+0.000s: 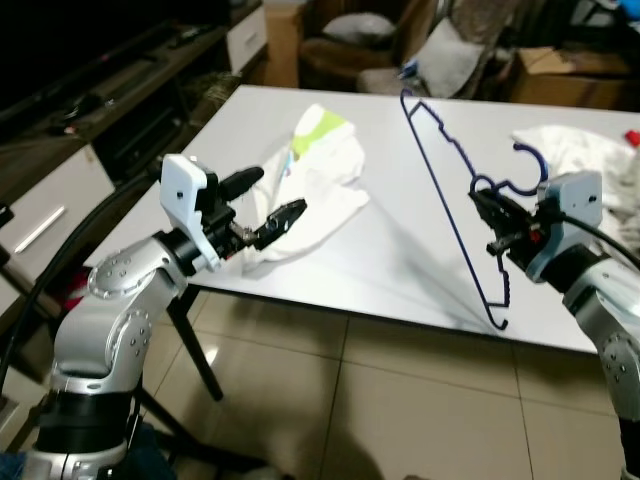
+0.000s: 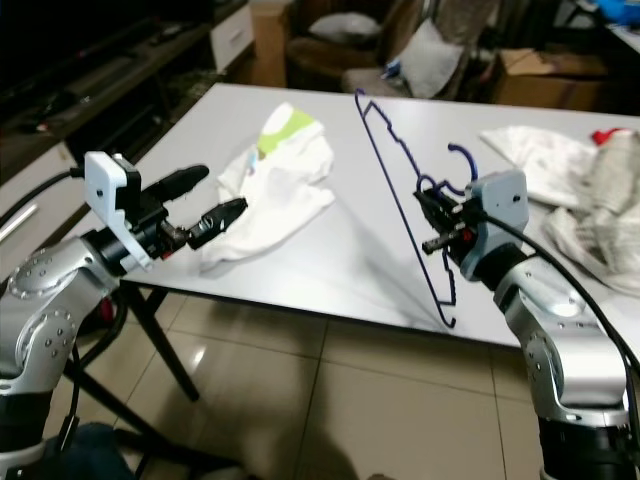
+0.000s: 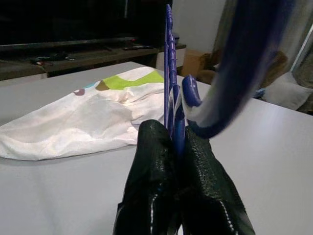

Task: Hang hanger

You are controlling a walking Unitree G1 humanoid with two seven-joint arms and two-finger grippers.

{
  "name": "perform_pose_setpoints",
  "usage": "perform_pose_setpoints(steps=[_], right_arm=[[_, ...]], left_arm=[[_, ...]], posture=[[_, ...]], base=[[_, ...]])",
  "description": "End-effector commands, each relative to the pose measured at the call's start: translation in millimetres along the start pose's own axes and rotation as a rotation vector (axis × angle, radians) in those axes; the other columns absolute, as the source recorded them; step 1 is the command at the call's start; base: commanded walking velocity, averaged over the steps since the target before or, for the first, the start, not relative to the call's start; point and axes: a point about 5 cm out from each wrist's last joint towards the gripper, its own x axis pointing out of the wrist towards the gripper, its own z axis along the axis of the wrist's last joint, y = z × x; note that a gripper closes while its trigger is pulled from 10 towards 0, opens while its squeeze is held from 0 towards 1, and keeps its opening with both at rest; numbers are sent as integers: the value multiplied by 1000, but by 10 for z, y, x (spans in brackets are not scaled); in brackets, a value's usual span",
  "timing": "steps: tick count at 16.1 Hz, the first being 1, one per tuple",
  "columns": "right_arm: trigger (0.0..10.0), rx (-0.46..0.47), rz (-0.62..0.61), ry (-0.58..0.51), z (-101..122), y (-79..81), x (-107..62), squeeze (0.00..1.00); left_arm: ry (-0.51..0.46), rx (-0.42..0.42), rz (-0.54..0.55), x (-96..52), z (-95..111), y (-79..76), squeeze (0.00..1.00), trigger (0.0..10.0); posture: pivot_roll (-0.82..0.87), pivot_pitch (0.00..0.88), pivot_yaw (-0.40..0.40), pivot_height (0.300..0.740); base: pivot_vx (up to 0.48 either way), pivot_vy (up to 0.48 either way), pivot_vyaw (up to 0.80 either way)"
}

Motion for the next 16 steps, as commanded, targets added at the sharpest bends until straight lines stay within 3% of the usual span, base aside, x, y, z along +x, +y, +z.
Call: perform_pose_setpoints(steps=[1,2,7,11,13,16], right_arm=[[10000,109,-122,-38,-68,193,52,0],[10000,245,-223,-81,-200,464,112,0],[10000,296,-190,-126,-103,550,187,0],[10000,198,-208,-80,-134,596,217,0],[10000,231,-240,-94,-123,563,204,0],[10000,227,-184,-84,-105,651,201,0]], left_arm=[[51,4,206,-9,-170,15,373,10000],[139,61,427,-24,-467,-2,376,10000],[139,54,468,5,-482,32,369,10000],[130,71,472,8,-500,-46,380,10000],[123,65,467,48,-502,-80,384,10000],[116,68,460,72,-483,-94,380,10000]], posture=[[-84,0,60,740],[-86,0,58,740],[-83,0,45,740],[-83,0,30,740],[-79,0,29,740],[-87,0,26,740]], base=[[0,0,0],[0,0,0],[0,0,0],[0,0,0],[0,-339,0],[0,-352,0]])
